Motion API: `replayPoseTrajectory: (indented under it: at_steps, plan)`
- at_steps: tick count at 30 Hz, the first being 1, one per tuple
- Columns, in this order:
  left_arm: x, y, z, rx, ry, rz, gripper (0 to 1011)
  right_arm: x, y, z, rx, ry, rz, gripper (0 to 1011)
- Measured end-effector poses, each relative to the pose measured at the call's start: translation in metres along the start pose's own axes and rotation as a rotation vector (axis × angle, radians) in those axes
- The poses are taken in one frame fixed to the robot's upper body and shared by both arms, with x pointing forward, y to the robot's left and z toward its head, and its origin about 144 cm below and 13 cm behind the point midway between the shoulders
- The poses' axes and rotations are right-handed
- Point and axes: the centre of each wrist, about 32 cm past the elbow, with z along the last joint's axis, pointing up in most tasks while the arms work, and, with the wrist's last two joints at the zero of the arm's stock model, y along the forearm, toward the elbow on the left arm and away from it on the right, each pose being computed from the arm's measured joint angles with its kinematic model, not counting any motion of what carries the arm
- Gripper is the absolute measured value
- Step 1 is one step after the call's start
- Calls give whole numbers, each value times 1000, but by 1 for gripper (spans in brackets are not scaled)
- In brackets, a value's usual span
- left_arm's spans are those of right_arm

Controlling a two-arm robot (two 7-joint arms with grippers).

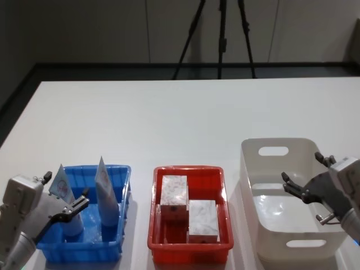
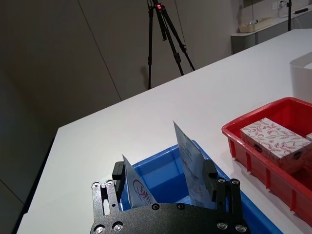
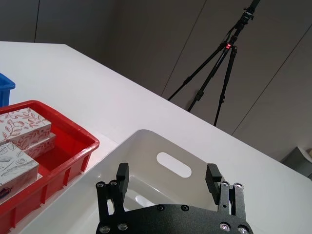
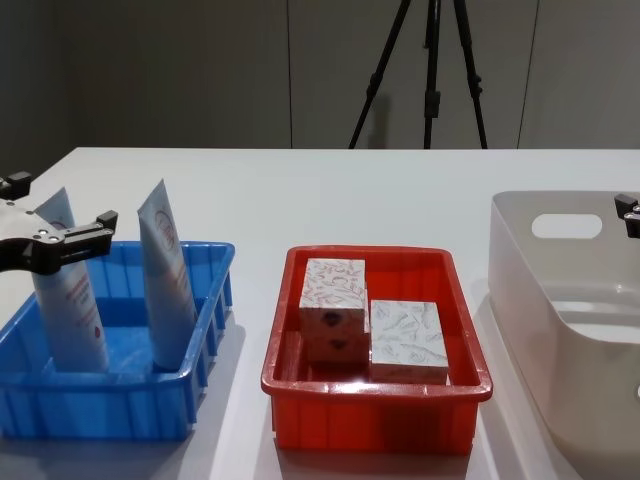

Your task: Bimanual collaborative sorting of washing and personal care products

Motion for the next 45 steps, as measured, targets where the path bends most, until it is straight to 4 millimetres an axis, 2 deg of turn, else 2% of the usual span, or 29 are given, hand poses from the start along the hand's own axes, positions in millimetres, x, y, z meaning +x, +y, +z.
replayPoseTrajectory:
  at_steps: [17, 45]
  plan:
    - [-3, 3, 0, 42, 115, 27, 1002, 0, 0, 0, 0, 0, 0, 1001]
    - [-3, 3, -13, 105, 262, 95, 1001, 0, 0, 0, 0, 0, 0, 1001]
